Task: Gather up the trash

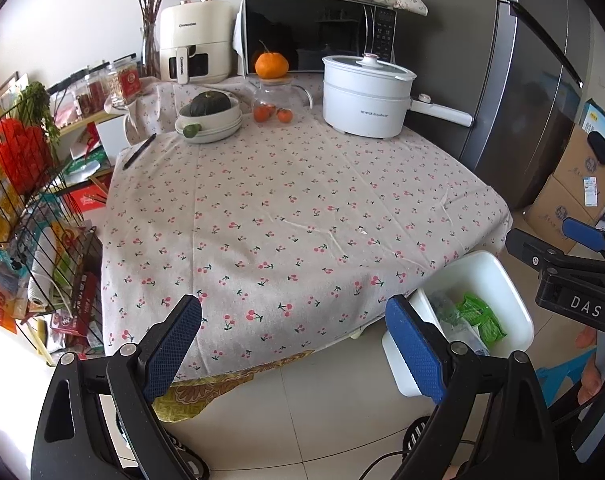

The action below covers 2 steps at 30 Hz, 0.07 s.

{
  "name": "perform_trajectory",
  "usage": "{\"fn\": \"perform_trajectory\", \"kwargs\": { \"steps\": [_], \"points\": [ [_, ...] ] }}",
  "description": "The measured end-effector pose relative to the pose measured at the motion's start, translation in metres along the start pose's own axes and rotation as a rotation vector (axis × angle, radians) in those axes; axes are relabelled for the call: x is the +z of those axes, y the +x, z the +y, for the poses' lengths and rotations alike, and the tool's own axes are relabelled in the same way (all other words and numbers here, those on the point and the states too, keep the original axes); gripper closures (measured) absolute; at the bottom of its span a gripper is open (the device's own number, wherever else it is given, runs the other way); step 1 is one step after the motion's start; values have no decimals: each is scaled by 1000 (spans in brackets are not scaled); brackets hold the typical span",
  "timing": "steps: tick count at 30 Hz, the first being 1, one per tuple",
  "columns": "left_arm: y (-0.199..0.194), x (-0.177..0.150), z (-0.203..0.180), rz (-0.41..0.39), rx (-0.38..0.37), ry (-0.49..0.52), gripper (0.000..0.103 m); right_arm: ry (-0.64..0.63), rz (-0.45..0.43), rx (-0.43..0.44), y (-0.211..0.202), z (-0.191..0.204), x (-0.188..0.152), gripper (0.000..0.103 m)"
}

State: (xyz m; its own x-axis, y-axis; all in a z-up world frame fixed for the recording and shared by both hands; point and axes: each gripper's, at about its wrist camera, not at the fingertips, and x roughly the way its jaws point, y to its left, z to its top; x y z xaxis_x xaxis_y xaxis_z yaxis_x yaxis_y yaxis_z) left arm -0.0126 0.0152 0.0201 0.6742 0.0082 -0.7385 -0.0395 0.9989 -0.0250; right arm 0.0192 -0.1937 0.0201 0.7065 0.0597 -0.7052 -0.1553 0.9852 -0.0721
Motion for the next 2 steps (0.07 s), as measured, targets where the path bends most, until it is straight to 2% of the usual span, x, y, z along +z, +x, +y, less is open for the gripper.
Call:
{"fn": "perform_trajectory", "kwargs": {
  "steps": [2],
  "points": [
    [-1,2,8,-2,4,-21,8,7,1,-3,1,0,1,1]
  ]
}}
